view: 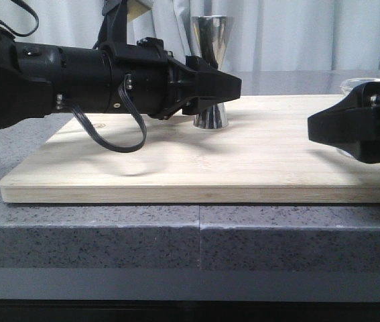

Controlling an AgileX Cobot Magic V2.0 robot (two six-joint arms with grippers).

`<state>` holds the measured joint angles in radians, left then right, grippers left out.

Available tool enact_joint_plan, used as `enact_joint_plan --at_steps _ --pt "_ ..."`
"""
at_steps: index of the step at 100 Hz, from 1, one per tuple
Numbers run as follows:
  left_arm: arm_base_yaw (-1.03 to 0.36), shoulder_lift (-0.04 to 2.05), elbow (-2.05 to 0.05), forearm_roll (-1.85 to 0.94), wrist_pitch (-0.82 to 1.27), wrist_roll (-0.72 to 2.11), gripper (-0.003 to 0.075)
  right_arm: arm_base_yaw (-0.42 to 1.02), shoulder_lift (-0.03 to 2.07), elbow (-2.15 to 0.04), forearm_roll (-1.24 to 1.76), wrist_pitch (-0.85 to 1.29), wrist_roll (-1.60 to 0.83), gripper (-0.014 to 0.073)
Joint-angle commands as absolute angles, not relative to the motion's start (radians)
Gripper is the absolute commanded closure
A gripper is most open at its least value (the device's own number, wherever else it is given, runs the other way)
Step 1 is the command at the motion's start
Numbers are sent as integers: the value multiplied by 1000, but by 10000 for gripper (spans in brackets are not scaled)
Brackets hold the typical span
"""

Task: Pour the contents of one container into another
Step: 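Reach the right gripper to the glass measuring cup and grasp it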

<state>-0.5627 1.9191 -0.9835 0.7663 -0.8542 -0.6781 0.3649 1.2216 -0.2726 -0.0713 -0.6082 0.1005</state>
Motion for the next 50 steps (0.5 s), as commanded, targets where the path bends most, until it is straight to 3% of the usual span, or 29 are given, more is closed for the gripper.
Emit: enact_joint_plan --at_steps 1,50 --pt "-562 1873 -1011 736 -931 -678 388 369 1211 -298 -78 -695 96 48" --pt "-562 1873 -1011 736 -933 -678 388 369 1211 -298 -79 -686 96 48"
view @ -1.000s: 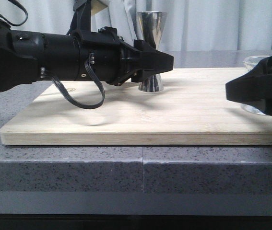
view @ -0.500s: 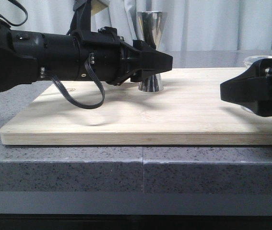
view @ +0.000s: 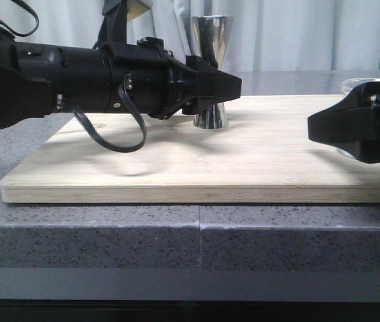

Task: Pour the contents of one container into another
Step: 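Reach the right gripper to the glass measuring cup and grasp it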

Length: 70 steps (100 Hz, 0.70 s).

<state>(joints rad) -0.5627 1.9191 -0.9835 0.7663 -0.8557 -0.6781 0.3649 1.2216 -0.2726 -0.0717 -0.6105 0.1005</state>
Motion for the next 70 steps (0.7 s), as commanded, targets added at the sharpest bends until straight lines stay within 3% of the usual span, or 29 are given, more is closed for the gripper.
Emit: enact_joint_plan --at_steps 1,27,70 --pt "-562 1873 -1011 736 -933 -678 388 369 1211 -298 -79 -686 96 48" --pt "-562 1873 -1011 736 -940 -678 402 369 1211 -298 -79 -686 96 49" --pt "-562 1873 -1011 738 -980 -678 630 369 1211 -298 -82 -686 96 49"
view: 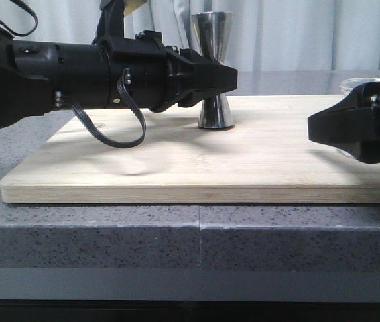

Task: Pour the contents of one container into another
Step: 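Reach the right gripper to the glass measuring cup and grasp it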

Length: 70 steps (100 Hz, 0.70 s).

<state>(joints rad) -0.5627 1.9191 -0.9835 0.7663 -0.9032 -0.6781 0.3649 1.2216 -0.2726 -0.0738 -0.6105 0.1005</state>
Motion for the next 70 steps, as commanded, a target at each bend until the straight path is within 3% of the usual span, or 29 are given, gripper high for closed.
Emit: enact_joint_plan --at_steps 1,23,70 --pt "-562 1873 -1011 738 -980 -678 636 369 1211 -298 -82 -686 96 49" --pt "-562 1873 -1011 740 -980 -678 741 369 1211 -298 -87 -686 96 49" --pt "-562 1873 -1011 806 -989 -678 741 369 1211 -298 -87 -686 96 49"
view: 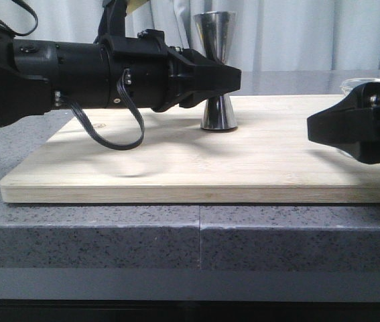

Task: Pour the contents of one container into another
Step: 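Reach the right gripper to the glass measuring cup and grasp it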

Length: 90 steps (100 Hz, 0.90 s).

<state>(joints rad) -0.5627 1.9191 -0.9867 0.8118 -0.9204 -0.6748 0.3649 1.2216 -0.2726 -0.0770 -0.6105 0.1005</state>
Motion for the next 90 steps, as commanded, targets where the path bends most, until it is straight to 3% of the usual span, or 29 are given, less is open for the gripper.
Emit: enact_joint_plan --at_steps 1,27,56,90 --pt "-562 1873 -1011 809 -992 -678 741 369 1211 -298 -87 -686 96 49" --pt "-562 1865 -1011 836 -1017 -678 741 369 1211 -298 -87 -686 96 56" --pt "-562 1848 -1011 847 -1014 -678 741 369 1211 -298 -87 -677 96 246" --pt "-562 1835 -1011 869 -1014 -678 741 369 1211 -298 -87 -671 96 250"
